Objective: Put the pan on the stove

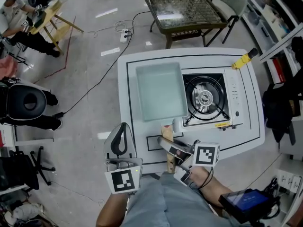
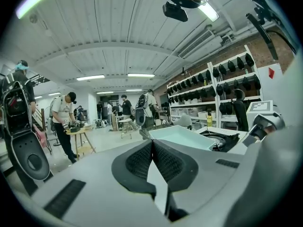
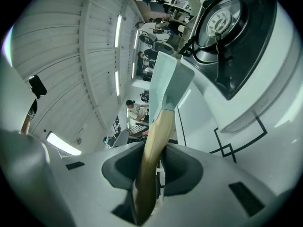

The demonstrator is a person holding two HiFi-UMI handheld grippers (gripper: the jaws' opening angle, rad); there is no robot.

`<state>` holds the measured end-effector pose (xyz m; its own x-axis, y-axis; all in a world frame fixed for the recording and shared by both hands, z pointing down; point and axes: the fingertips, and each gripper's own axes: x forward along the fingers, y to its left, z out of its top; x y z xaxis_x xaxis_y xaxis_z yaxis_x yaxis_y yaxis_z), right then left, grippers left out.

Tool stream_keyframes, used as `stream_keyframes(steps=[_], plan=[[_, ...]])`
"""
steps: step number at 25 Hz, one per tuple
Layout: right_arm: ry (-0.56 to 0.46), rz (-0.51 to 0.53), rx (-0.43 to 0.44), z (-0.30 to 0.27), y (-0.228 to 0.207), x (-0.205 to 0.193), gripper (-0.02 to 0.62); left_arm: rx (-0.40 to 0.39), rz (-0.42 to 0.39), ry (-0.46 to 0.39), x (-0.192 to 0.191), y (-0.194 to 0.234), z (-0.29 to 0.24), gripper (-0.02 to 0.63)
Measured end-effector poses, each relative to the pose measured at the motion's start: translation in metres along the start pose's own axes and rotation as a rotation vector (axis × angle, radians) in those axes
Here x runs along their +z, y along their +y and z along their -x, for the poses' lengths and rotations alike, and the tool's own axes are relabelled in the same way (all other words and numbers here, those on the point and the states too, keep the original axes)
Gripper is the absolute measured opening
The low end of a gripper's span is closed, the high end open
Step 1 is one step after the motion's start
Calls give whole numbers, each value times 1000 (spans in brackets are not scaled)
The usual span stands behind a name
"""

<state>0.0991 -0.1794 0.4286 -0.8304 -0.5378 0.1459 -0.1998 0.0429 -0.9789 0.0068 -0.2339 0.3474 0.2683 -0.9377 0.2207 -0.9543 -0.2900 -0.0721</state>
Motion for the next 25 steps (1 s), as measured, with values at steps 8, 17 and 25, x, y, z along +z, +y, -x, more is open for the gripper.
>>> stream_keyframes(steps=[8,17,25], plan=[[-36,-11,-18,37,-11,23,127,-52,-9,-2,8,-44,-19,18],[-52,-20,-23,84,-28,44,128,-110,-21,-12,16,-100,-42,18],[-58,-18,-55,119,-36,62,129,-153,-23,-21,23,-142,-58,18]])
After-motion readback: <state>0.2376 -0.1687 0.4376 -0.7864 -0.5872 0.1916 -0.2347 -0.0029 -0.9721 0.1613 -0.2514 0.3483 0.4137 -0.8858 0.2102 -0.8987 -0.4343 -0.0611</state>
